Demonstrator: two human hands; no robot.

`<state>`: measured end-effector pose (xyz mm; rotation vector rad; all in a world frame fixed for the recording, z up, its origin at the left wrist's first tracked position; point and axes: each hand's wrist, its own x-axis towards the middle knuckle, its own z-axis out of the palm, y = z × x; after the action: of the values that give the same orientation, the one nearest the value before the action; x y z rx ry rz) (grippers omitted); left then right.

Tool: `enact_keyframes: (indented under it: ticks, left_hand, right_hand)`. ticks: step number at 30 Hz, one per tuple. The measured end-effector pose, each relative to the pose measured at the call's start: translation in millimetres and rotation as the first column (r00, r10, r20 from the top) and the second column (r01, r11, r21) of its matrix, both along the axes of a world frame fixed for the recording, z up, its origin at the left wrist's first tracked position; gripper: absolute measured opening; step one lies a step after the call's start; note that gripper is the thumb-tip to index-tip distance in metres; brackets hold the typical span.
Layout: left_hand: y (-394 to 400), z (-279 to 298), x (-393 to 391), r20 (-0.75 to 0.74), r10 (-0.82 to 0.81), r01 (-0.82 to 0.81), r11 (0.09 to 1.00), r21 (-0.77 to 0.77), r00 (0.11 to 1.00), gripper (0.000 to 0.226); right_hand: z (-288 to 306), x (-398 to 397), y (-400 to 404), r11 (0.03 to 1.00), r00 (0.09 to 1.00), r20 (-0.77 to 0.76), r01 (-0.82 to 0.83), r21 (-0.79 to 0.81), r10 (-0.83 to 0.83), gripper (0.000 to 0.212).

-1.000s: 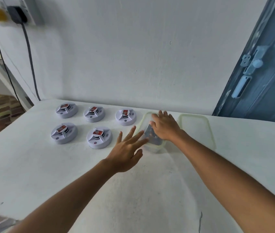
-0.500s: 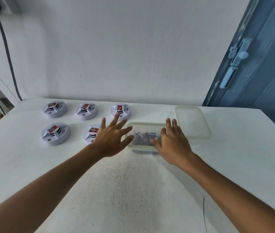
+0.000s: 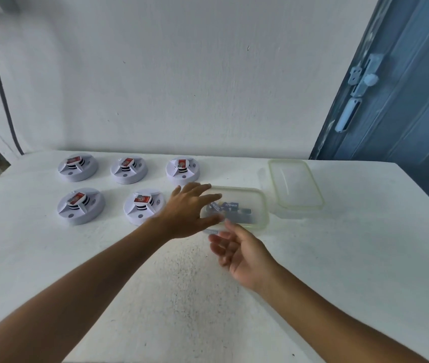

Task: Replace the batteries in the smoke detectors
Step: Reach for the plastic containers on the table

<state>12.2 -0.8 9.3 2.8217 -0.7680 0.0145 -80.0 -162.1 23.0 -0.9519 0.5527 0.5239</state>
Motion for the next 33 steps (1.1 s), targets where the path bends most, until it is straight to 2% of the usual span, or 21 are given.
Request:
enact_keyframes:
  ticks: [5,11,16,19,21,22,23,24,25,26,27,28,29,30,31,32,33]
  left_hand:
    - [-3,-1,-5,0.010,0.057,-0.057,0.997,-0.054,0.998,0.084]
    - [-3,-3,-8,-0.027,0.085,-0.087,0.991,-0.097,0.996,0.085]
    - [-6,-4,-10,-0.028,0.100,-0.103,0.989,-0.110,0.995,0.066]
    - [-7,-2,-12,-0.001,0.095,-0.094,0.989,-0.118,0.996,0.063]
    - [-6,-1,-12,-0.005,0.093,-0.093,0.990,-0.109,0.996,0.062]
    - [-6,-1,-13,-0.017,0.095,-0.096,0.990,-0.102,0.995,0.062]
    - [-5,0,-13,-0.021,0.098,-0.099,0.990,-0.103,0.995,0.063]
    - [-5,0,-15,-0.007,0.099,-0.099,0.988,-0.122,0.995,0.063]
    - [-6,-1,-18,0.035,0.092,-0.085,0.984,-0.158,0.995,0.060]
    - [-7,-4,-23,0.112,0.077,-0.054,0.978,-0.200,0.991,0.054]
    - [-10,-7,-29,0.204,0.064,-0.014,0.972,-0.234,0.977,0.047]
    - [-13,-11,-36,0.280,0.055,0.017,0.969,-0.248,0.958,0.042]
    - [-17,-16,-43,0.331,0.049,0.033,0.971,-0.238,0.942,0.040]
    - [-22,-22,-52,0.357,0.042,0.035,0.978,-0.206,0.933,0.041]
    - [-27,-29,-61,0.369,0.035,0.026,0.987,-0.159,0.929,0.045]
    - [-30,-36,-68,0.369,0.029,0.012,0.994,-0.108,0.929,0.051]
    - [-32,-42,-75,0.364,0.027,-0.004,0.998,-0.062,0.931,0.057]
  right_hand:
    - [-5,-4,17,0.981,0.982,-0.042,0.187,0.051,-0.185,0.021]
    - [-14,-6,25,0.967,0.972,-0.037,0.234,0.104,-0.231,0.029]
    - [-24,-7,30,0.971,0.972,0.032,0.233,0.046,-0.234,0.026]
    - [-17,-7,32,0.965,0.965,0.025,0.260,0.014,-0.261,0.023]
    - [-12,-6,31,0.976,0.976,-0.030,0.216,0.013,-0.216,0.024]
    - [-8,-6,28,0.992,0.991,-0.058,0.123,-0.009,-0.123,0.028]
    - [-3,-7,22,0.998,0.997,-0.070,-0.044,-0.054,0.040,0.032]
    - [2,-9,14,0.955,0.965,-0.049,-0.263,-0.138,0.258,0.034]
    - [7,-10,6,0.844,0.880,-0.008,-0.457,-0.282,0.474,0.033]
    - [15,-11,-2,0.702,0.774,0.026,-0.559,-0.441,0.633,0.030]
    - [20,-8,-9,0.609,0.709,0.083,-0.532,-0.589,0.700,0.027]
    - [23,-1,-14,0.578,0.698,0.179,-0.391,-0.717,0.694,0.025]
    - [23,8,-20,0.543,0.698,0.302,-0.147,-0.827,0.649,0.025]
    - [22,20,-25,0.463,0.655,0.451,0.170,-0.870,0.607,0.026]
    - [21,35,-31,0.322,0.579,0.526,0.423,-0.847,0.623,0.024]
    - [19,48,-35,0.194,0.530,0.512,0.542,-0.818,0.676,0.017]
    - [17,61,-38,0.108,0.521,0.430,0.538,-0.836,0.737,0.013]
